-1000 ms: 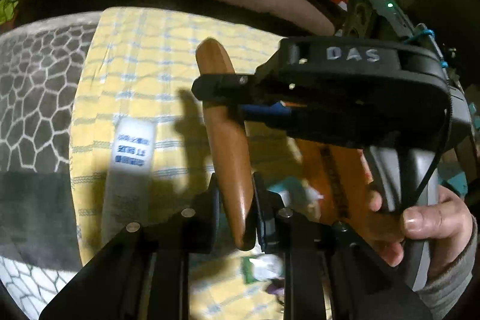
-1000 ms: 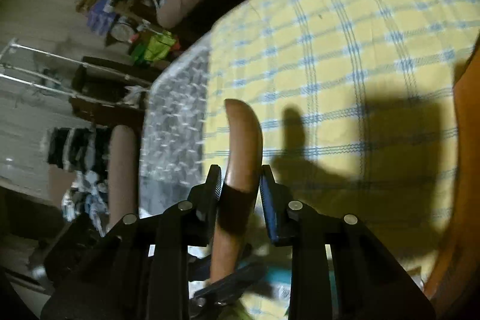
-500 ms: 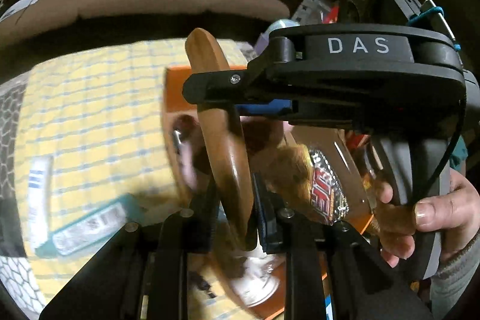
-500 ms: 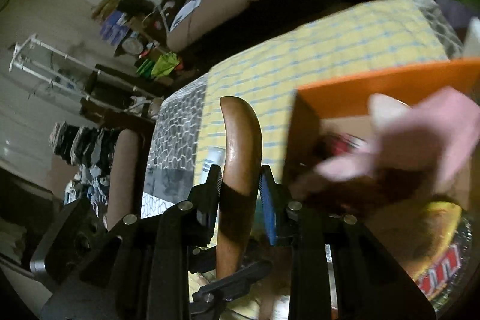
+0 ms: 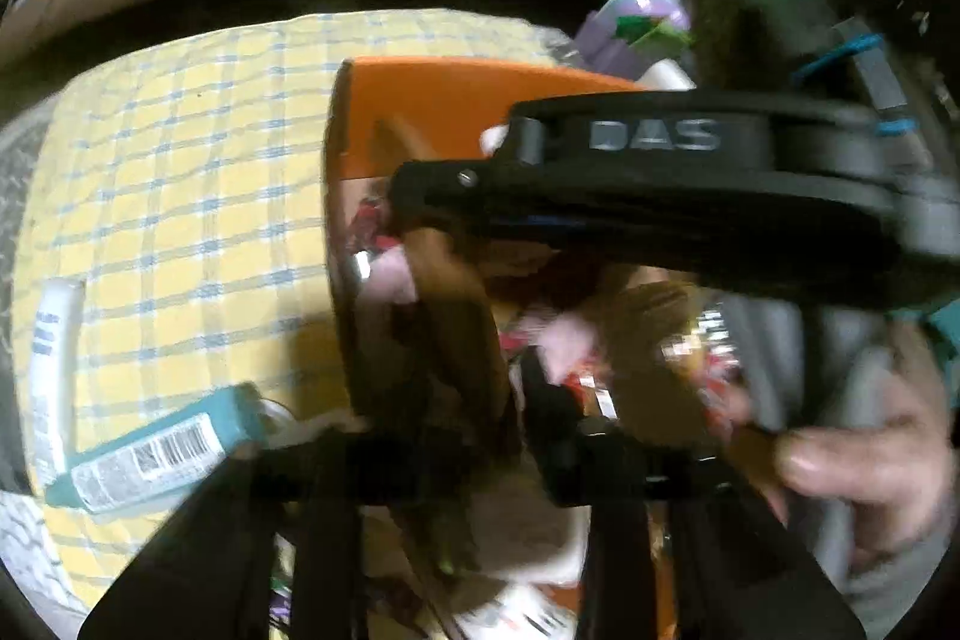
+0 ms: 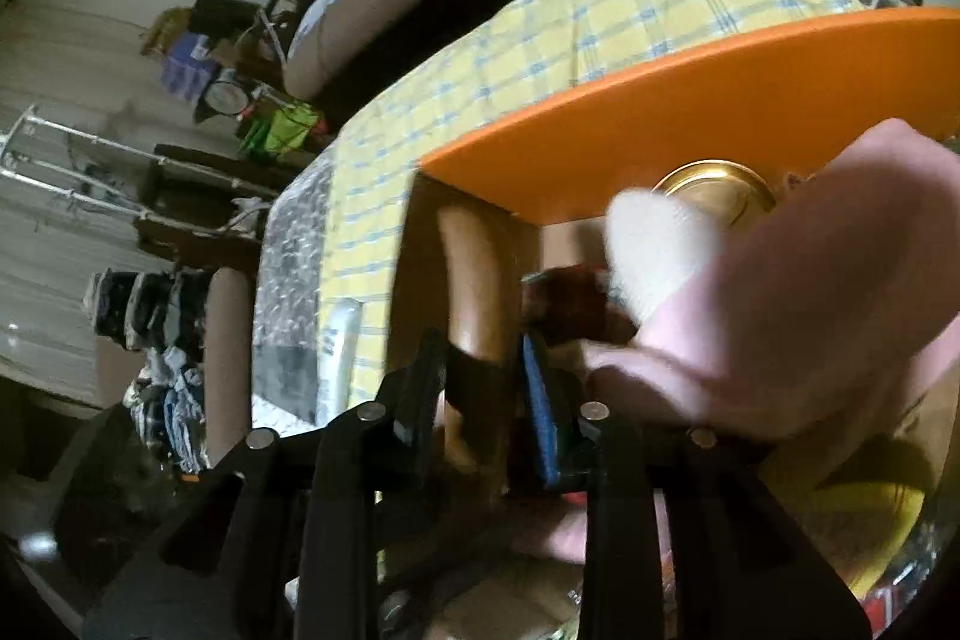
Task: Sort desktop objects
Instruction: 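Lower the wooden stick into the orange box and open the right tool, then grasp the teal spray bottle with the right tool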
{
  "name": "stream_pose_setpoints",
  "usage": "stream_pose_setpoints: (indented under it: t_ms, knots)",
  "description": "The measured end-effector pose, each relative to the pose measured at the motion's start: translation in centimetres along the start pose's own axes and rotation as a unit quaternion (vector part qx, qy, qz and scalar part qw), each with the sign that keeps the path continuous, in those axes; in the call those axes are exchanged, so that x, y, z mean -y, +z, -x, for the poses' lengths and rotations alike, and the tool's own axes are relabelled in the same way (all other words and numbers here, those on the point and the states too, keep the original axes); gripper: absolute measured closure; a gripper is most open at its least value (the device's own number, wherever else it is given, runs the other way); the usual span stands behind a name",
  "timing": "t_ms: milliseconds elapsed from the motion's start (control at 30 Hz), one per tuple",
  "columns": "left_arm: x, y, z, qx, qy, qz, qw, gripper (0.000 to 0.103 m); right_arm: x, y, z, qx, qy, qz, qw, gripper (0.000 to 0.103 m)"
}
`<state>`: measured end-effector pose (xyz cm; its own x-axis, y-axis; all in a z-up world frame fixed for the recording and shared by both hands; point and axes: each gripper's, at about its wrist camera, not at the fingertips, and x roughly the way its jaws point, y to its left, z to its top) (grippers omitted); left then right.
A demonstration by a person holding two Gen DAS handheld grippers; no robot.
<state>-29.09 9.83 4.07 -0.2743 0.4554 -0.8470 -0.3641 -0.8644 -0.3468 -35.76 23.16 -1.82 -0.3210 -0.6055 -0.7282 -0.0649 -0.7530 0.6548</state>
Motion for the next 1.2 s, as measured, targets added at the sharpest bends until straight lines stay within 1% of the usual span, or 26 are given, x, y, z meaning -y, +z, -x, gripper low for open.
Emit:
stream_pose_setpoints:
  t_ms: [33, 67, 100, 133, 167, 233, 400, 467, 500, 533, 567, 600, 633, 733, 767, 833, 900, 933, 1000, 1067, 1133, 1200]
  knots:
    - [0.1, -0.2, 0.9, 0.007, -0.008, -0.002, 0.9999, 0.038, 0.1, 0.1, 0.1, 0.002, 0.004, 0.002, 1.000, 0.054]
    - [0.2, -0.4, 1.9, 0.015, -0.001, -0.008, 0.9999, 0.036, 0.1, 0.1, 0.3, 0.003, 0.002, 0.004, 1.000, 0.049]
    - [0.3, -0.5, 2.5, 0.018, -0.005, -0.011, 0.9998, 0.034, 0.1, 0.1, 0.6, 0.006, 0.001, 0.005, 1.000, 0.045]
    - [0.3, -0.6, 3.2, 0.021, 0.006, -0.013, 0.9997, 0.028, 0.1, -0.1, 1.0, 0.009, 0.002, 0.004, 1.000, 0.043]
    - [0.3, -0.7, 3.8, 0.026, 0.021, -0.015, 0.9993, 0.026, 0.0, -0.2, 1.5, 0.012, 0.006, 0.004, 1.000, 0.043]
    - [0.0, -0.4, 4.2, 0.028, 0.029, -0.013, 0.9991, 0.025, -0.5, -0.5, 2.5, 0.014, 0.005, 0.008, 1.000, 0.040]
    - [-1.5, -1.4, 5.4, 0.026, 0.018, 0.025, 0.9992, 0.023, -2.0, -2.0, 5.4, 0.016, 0.002, 0.027, 1.000, 0.034]
    - [-1.5, -1.8, 5.6, 0.024, 0.016, 0.027, 0.9992, 0.021, -2.8, -2.8, 6.7, 0.019, -0.019, 0.042, 0.999, 0.031]
    - [-1.3, -2.0, 5.8, 0.024, 0.015, 0.027, 0.9992, 0.020, -3.2, -3.3, 7.3, 0.019, -0.024, 0.048, 0.998, 0.027]
    - [-1.1, -2.3, 6.2, 0.025, 0.015, 0.027, 0.9992, 0.017, -3.5, -3.7, 7.8, 0.019, -0.028, 0.052, 0.998, 0.024]
    - [-1.0, -2.7, 6.9, 0.027, 0.016, 0.026, 0.9992, 0.014, -3.9, -4.4, 8.5, 0.021, -0.036, 0.057, 0.998, 0.022]
    - [-1.1, -3.1, 7.8, 0.033, 0.020, 0.025, 0.9989, 0.007, -4.2, -4.9, 8.9, 0.022, -0.041, 0.060, 0.997, 0.020]
    - [-1.3, -3.5, 8.3, 0.038, 0.024, 0.024, 0.9987, 0.005, -4.7, -5.8, 9.5, 0.021, -0.046, 0.067, 0.996, 0.017]
    - [-3.1, -4.6, 10.8, 0.048, 0.044, 0.019, 0.9977, 0.004, -6.5, -7.5, 10.0, 0.008, -0.037, 0.097, 0.995, 0.015]
    - [-3.9, -5.2, 11.6, 0.048, 0.056, 0.012, 0.9972, 0.004, -7.4, -8.3, 10.1, 0.003, -0.036, 0.110, 0.993, 0.015]
    - [-5.5, -6.1, 12.4, 0.046, 0.087, -0.003, 0.9951, 0.004, -8.7, -9.5, 10.1, -0.003, -0.027, 0.129, 0.991, 0.015]
    - [-8.1, -7.2, 12.7, 0.034, 0.126, -0.001, 0.9915, 0.004, -10.2, -10.7, 9.7, -0.006, -0.012, 0.144, 0.989, 0.015]
    - [-9.1, -7.5, 12.8, 0.030, 0.127, 0.005, 0.9914, 0.004, -11.0, -11.0, 9.3, -0.010, -0.003, 0.147, 0.989, 0.015]
    - [-12.0, -8.3, 12.8, 0.025, 0.119, 0.035, 0.9920, 0.004, -12.3, -11.6, 8.1, -0.018, 0.013, 0.146, 0.989, 0.015]
    - [-13.7, -8.8, 12.8, 0.028, 0.115, 0.043, 0.9921, 0.004, -13.3, -11.7, 6.3, -0.026, 0.020, 0.142, 0.989, 0.015]
    - [-15.0, -9.2, 12.6, 0.029, 0.116, 0.038, 0.9921, 0.004, -14.0, -11.8, 4.4, -0.032, 0.012, 0.147, 0.989, 0.015]
    - [-16.3, -9.7, 12.0, 0.024, 0.123, 0.028, 0.9917, 0.004, -15.0, -11.8, 2.0, -0.044, -0.014, 0.170, 0.984, 0.015]
